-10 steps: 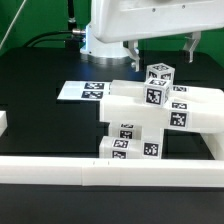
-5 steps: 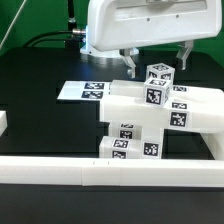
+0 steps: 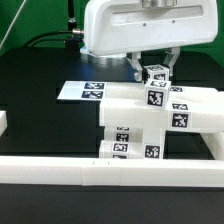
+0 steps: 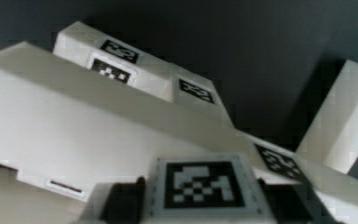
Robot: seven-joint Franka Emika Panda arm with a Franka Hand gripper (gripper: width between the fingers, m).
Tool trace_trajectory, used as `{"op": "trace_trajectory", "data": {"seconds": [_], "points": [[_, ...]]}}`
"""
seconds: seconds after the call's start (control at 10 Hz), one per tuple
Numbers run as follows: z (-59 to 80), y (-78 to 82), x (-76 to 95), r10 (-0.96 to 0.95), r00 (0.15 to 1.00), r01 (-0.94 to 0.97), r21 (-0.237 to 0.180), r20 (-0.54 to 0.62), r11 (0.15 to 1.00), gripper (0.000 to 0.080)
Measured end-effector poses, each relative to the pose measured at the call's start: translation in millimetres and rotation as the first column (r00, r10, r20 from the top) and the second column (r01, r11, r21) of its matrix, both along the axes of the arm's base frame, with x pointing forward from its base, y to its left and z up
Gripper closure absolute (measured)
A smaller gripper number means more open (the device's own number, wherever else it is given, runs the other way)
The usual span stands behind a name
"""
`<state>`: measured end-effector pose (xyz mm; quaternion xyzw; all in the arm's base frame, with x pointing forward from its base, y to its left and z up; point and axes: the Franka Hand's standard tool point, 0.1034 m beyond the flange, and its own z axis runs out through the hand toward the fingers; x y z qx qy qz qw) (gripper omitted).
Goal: Assemble chair
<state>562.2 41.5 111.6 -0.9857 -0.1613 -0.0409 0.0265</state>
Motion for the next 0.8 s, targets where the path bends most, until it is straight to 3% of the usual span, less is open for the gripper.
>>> {"op": "trace_trajectory", "data": {"seconds": [0.1, 0.5, 0.8], "points": [[0.0, -0.2, 0.0, -0.001, 1.0, 0.001, 0.0, 0.0, 1.0, 0.0515], [-0.1, 0.2, -0.3, -0.348, 0.937, 0.348, 0.034, -0.011, 0.937, 0.0515], [-0.4, 6.0, 1.6, -0.632, 0.774, 0.633, 0.059, -0.034, 0.772, 0.0514]]}}
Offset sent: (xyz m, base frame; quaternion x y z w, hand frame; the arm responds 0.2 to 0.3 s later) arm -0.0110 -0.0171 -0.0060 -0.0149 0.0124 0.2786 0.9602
